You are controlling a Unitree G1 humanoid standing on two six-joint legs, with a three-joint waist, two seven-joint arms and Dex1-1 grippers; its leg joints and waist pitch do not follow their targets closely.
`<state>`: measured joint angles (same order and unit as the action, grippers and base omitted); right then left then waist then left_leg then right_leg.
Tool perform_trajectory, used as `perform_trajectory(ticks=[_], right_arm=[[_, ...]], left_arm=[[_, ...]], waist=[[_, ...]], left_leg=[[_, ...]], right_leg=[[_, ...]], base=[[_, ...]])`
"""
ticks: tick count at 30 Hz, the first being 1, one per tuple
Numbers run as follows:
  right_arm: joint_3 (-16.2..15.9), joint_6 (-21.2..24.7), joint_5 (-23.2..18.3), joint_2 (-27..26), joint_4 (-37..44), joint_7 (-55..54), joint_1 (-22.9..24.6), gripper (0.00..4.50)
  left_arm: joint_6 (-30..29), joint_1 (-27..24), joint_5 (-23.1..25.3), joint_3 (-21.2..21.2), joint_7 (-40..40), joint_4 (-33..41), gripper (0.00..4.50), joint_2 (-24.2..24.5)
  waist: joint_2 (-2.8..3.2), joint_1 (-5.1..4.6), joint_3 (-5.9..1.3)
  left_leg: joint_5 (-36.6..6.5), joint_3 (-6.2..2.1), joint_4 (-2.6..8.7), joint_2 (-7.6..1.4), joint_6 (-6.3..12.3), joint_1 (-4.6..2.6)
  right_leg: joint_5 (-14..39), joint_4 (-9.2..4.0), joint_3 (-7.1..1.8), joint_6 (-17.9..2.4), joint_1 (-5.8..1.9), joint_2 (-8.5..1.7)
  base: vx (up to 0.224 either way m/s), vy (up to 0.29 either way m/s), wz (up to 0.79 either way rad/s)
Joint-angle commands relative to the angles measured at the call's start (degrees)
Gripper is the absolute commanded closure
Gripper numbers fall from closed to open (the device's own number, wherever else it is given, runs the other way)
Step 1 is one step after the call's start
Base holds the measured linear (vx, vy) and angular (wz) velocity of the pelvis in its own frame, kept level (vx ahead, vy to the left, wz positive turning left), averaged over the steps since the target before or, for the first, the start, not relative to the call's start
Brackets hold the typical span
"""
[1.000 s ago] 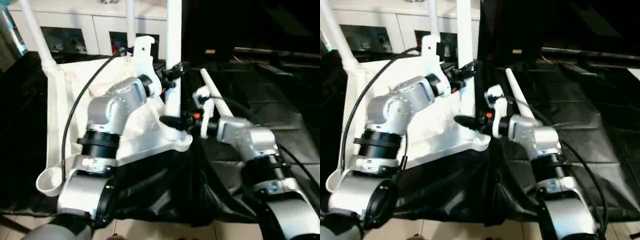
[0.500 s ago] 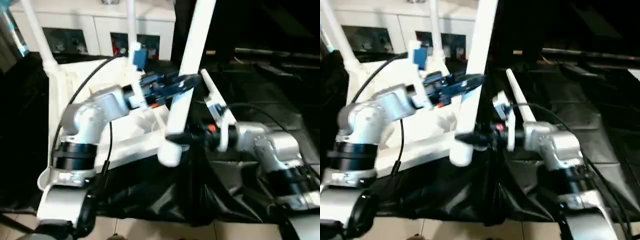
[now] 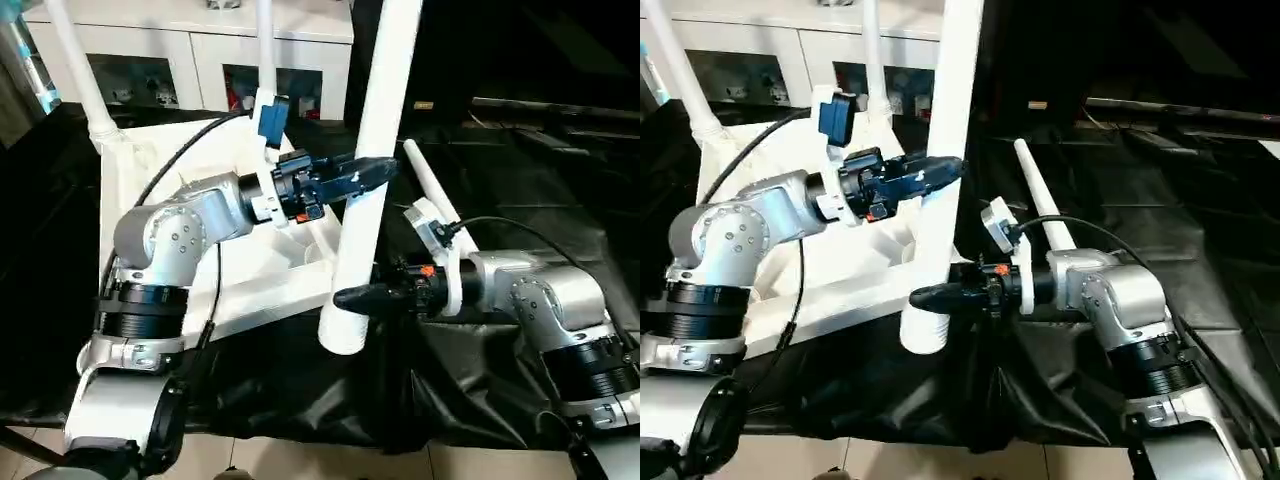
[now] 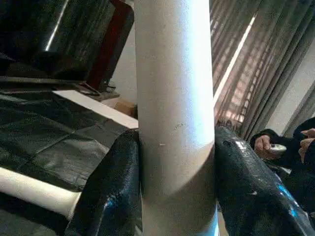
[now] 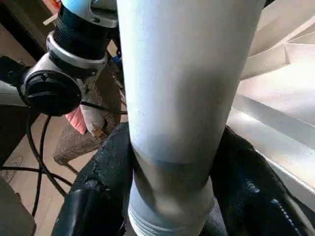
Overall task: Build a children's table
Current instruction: Pick table leg
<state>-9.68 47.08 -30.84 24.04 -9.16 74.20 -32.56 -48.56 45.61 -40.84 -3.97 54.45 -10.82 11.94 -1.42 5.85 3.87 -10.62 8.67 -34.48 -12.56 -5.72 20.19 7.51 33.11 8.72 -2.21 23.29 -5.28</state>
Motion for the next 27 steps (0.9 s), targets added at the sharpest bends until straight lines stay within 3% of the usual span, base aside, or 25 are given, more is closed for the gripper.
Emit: perform_trajectory(ticks=[1,7,10,11,12,14,15,17,20,21,23,24,26,27], right_arm=[[-0.75,0.11,0.47,0.89,0.59,-0.19,0.35,2.59],[-0.88,-0.28,0.61,0.94,0.42,-0.42,0.23,2.59],[-0.54,-3.61,2.66,0.15,-0.75,-2.69,0.0,2.59],[-0.19,-5.3,3.75,-0.5,-2.0,-4.3,-0.38,2.03],[0.65,-6.28,4.21,-1.39,-3.5,-6.01,-0.98,1.89],[3.11,-7.04,4.19,-3.48,-6.33,-10.18,-2.57,1.83],[3.43,-8.61,4.96,-4.0,-6.67,-11.7,-2.69,1.55],[4.13,-10.64,6.33,-5.11,-7.92,-15.16,-3.22,1.46],[5.18,-12.31,8.16,-7.13,-10.82,-21.29,-4.58,1.43],[5.82,-13.06,9.13,-8.77,-12.18,-25.2,-5.28,1.43],[6.09,-13.58,9.58,-9.65,-13.0,-27.03,-5.61,1.43],[6.07,-14.16,10.15,-10.52,-13.89,-28.75,-5.89,1.43],[6.22,-15.27,11.11,-12.47,-15.96,-32.06,-6.62,1.43],[6.3,-15.53,11.17,-13.04,-16.69,-32.65,-6.92,1.43]], left_arm=[[0.16,1.16,-0.61,0.13,-0.58,0.54,2.58,-0.48],[0.35,0.84,-0.78,-0.49,-1.77,0.69,2.68,-1.0],[0.91,0.68,-0.51,-1.08,-2.93,0.65,2.7,-1.33],[1.36,0.68,-0.28,-1.29,-3.37,0.53,2.7,-1.38],[2.24,0.8,0.39,-1.59,-4.45,0.19,2.7,-1.52],[4.38,1.21,2.36,-2.0,-7.11,-0.6,2.71,-1.7],[4.95,1.43,3.18,-2.06,-8.49,-0.75,2.71,-1.88],[5.8,1.85,4.41,-2.25,-10.89,-0.86,2.71,-2.23],[7.37,2.83,8.14,-1.98,-16.89,-0.86,2.71,-2.65],[8.64,3.71,10.79,-2.39,-22.24,-1.26,2.71,-3.36],[8.8,4.11,11.38,-2.74,-24.61,-1.43,2.71,-3.72],[9.14,4.31,12.5,-2.75,-26.91,-1.27,2.71,-4.03],[9.34,4.34,14.06,-2.72,-30.67,-0.03,2.71,-4.85],[9.16,4.3,14.17,-2.87,-31.76,0.51,2.71,-5.36]], waist=[[-0.14,0.14,-4.73],[-0.32,0.14,-4.79],[-0.29,0.11,-4.75],[-0.31,0.08,-4.73],[-0.21,0.01,-4.72],[-0.14,-0.36,-4.73],[-0.17,-0.48,-4.72],[-0.17,-0.6,-4.81],[-0.17,-0.77,-4.95],[-0.27,-0.87,-4.93],[-0.14,-0.76,-4.97],[-0.48,-0.72,-4.94],[-0.29,-0.8,-4.95],[-0.75,-0.93,-5.0]], left_leg=[[-10.02,0.67,3.58,-0.28,1.35,0.13],[-9.45,0.66,3.54,-0.28,1.44,0.24],[-9.51,0.69,3.52,-0.26,1.33,0.27],[-9.65,0.72,3.49,-0.19,1.32,0.27],[-9.92,0.69,3.48,-0.17,1.18,0.21],[-10.33,0.58,3.54,-0.14,0.78,0.2],[-10.47,0.61,3.51,-0.13,0.71,0.12],[-10.14,0.55,3.54,-0.22,0.5,0.19],[-9.02,0.48,3.67,-0.43,0.58,0.17],[-8.74,0.51,3.67,-0.49,0.5,0.17],[-8.59,0.53,3.64,-0.46,0.49,0.1],[-8.26,0.68,3.64,-0.43,0.8,0.15],[-7.73,0.6,3.7,-0.48,0.63,0.32],[-7.7,0.72,3.6,-0.44,0.77,0.34]], right_leg=[[26.17,-4.74,-2.66,-2.85,-3.84,-3.04],[26.22,-4.71,-2.63,-2.37,-3.86,-3.01],[26.45,-4.77,-2.6,-2.31,-3.77,-3.06],[26.8,-4.85,-2.55,-2.18,-3.79,-3.03],[27.51,-4.96,-2.51,-2.02,-3.63,-3.11],[27.81,-5.04,-2.3,-1.75,-3.65,-2.97],[27.75,-5.09,-2.34,-1.5,-3.68,-2.99],[27.0,-4.82,-2.42,-1.39,-3.64,-3.06],[24.06,-4.28,-2.67,-2.59,-3.69,-2.97],[23.33,-4.17,-2.78,-2.98,-3.59,-2.98],[22.79,-4.02,-2.82,-3.39,-3.65,-3.09],[22.32,-4.07,-2.91,-3.7,-3.73,-3.09],[21.66,-3.8,-2.97,-3.95,-3.72,-3.14],[21.67,-3.83,-2.98,-3.92,-3.77,-3.18]], base=[[0.0,0.0,0.0],[0.0,0.0,0.0],[0.0,0.0,0.0],[0.0,0.0,0.0],[0.0,0.0,0.0],[0.0,0.0,0.0],[0.0,0.0,0.0],[0.0,0.0,0.0],[0.0,0.0,0.0],[0.0,0.0,0.0],[0.0,0.0,0.0],[0.0,0.0,0.0],[0.0,0.0,0.0],[0.0,0.0,0.0]])
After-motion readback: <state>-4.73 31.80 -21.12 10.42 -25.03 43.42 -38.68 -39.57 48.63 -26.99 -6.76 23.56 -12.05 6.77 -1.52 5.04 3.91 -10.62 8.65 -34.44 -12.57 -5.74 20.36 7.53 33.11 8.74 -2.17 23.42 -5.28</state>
